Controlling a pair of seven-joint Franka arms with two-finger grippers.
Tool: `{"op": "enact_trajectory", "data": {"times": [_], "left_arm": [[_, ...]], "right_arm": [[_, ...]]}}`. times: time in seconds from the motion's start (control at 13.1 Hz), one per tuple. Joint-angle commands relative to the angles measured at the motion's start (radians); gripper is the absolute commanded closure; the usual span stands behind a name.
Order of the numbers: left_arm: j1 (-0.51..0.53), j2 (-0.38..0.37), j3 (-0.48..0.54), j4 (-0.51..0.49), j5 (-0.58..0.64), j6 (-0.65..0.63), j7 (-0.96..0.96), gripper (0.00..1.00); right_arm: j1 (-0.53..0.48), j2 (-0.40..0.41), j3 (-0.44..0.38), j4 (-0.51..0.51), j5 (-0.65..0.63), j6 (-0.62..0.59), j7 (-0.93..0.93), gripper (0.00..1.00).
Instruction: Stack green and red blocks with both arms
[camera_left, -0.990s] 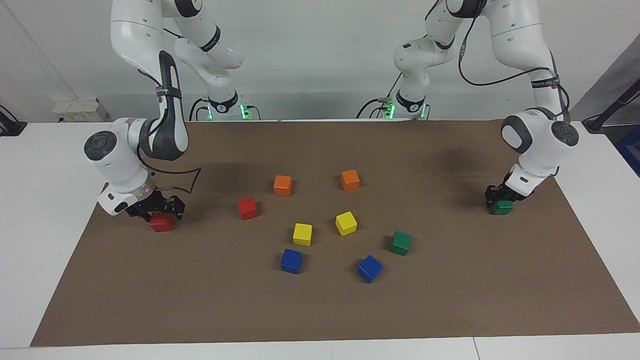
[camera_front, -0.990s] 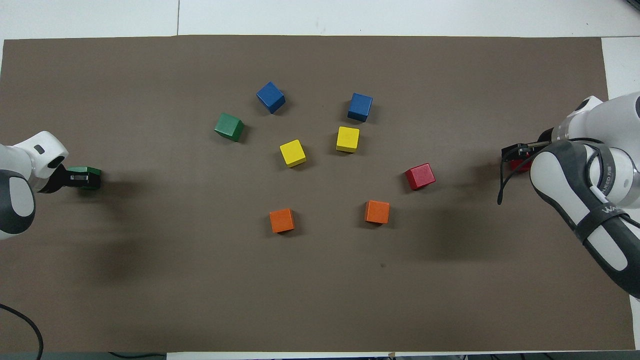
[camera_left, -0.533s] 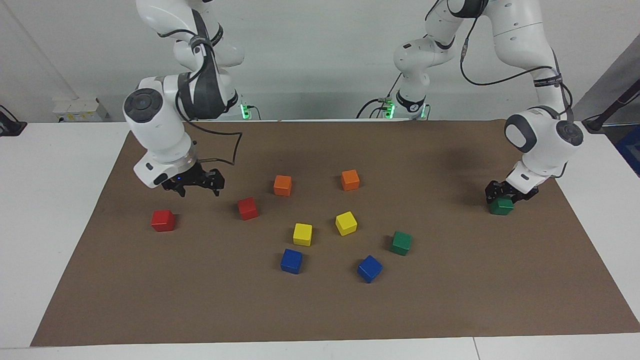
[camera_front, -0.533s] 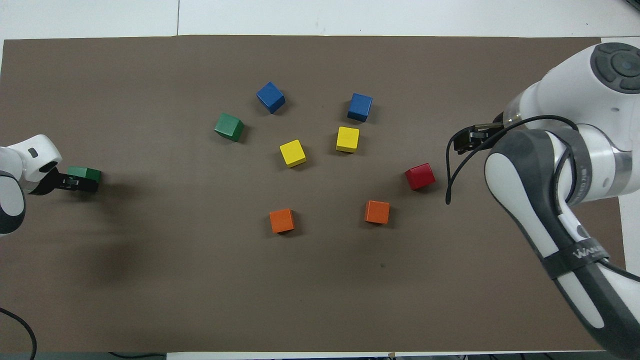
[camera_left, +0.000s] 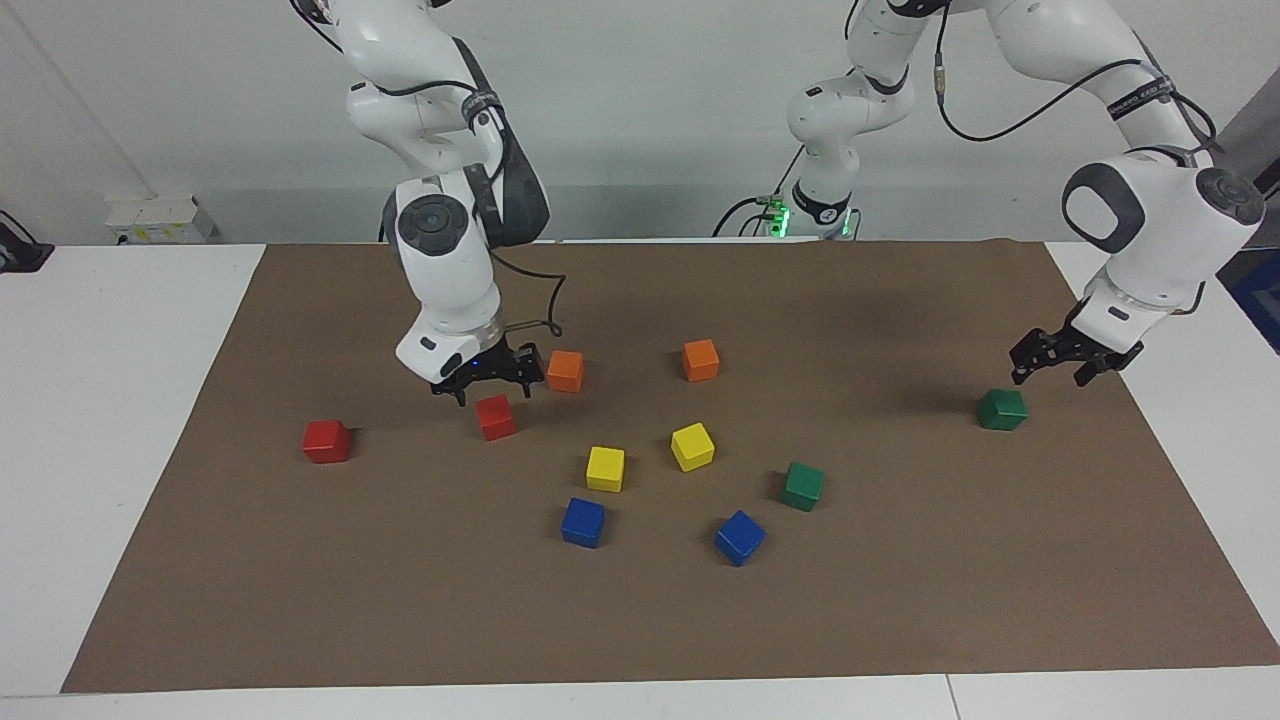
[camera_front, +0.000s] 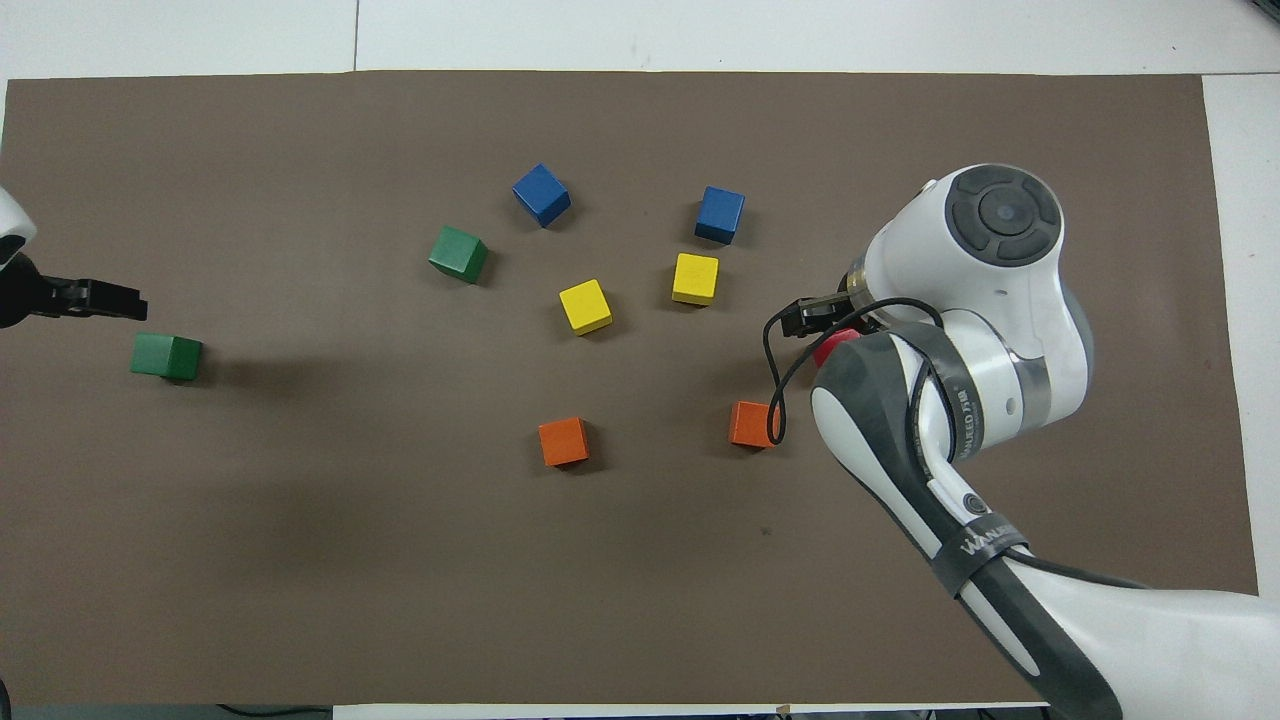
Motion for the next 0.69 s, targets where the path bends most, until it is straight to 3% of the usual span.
{"op": "enact_trajectory", "data": {"times": [0.0,0.3,0.46,0.61], "left_arm": [[-0.139,0.021,0.006,0.008,0.008,0.062,-0.101,0.00],[-0.314,0.121,0.007,0.068,-0.130,0.135,-0.109,0.00],[-0.388,0.225,0.009,0.190,-0.137,0.119,-0.121,0.00],[-0.444,0.300,0.012,0.248,-0.130,0.122,-0.156,0.00]], "right_arm": [[-0.003,-0.061,-0.003,-0.117,-0.005,0.071,-0.075,0.00],[-0.019,-0.089,-0.005,-0.220,-0.005,0.188,-0.151,0.00],[-0.023,-0.086,-0.003,-0.222,-0.005,0.194,-0.156,0.00],[-0.023,-0.078,-0.005,-0.234,-0.005,0.235,-0.159,0.00]]}}
